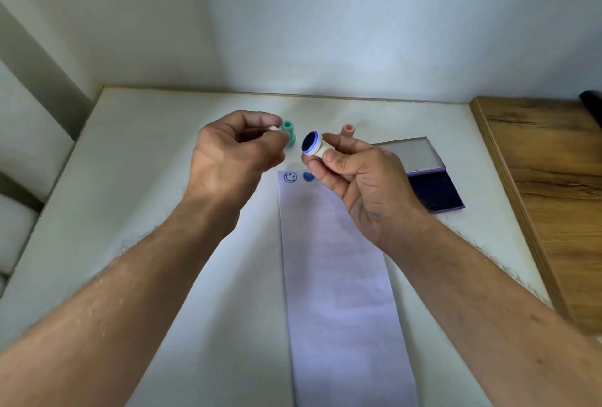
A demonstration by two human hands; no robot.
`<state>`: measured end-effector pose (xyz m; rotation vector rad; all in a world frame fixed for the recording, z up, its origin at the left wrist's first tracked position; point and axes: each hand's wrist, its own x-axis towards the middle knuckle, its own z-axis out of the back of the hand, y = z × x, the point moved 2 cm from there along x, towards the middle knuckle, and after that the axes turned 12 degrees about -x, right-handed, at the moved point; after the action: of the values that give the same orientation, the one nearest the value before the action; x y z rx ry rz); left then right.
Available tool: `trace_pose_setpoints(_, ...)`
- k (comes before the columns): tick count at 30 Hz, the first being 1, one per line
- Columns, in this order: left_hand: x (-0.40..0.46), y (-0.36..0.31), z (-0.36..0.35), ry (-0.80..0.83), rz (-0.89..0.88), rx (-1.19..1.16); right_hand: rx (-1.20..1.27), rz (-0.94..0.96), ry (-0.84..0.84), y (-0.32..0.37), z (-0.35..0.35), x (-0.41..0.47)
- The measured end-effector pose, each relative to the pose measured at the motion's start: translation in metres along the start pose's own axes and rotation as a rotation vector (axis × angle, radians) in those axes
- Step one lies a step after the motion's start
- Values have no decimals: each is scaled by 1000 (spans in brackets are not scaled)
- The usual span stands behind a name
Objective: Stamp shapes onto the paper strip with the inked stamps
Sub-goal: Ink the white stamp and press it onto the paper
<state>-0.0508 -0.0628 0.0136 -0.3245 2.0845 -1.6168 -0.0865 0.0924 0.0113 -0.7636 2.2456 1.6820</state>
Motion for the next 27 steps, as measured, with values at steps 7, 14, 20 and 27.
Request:
trace_pose_setpoints(7,-6,0,-8,19,231,-390,-190,112,15,5,-2,-3)
trace_pose_setpoints(14,-7,3,-8,73,334,-456,-279,170,-7,6,1,-5)
trace_pose_setpoints(20,-5,2,-9,166,315,-461,-412,271,-33,6,5,-3)
trace_pose_setpoints(27,-4,7,-4,217,256,-289,-617,374,-89,6,7,0)
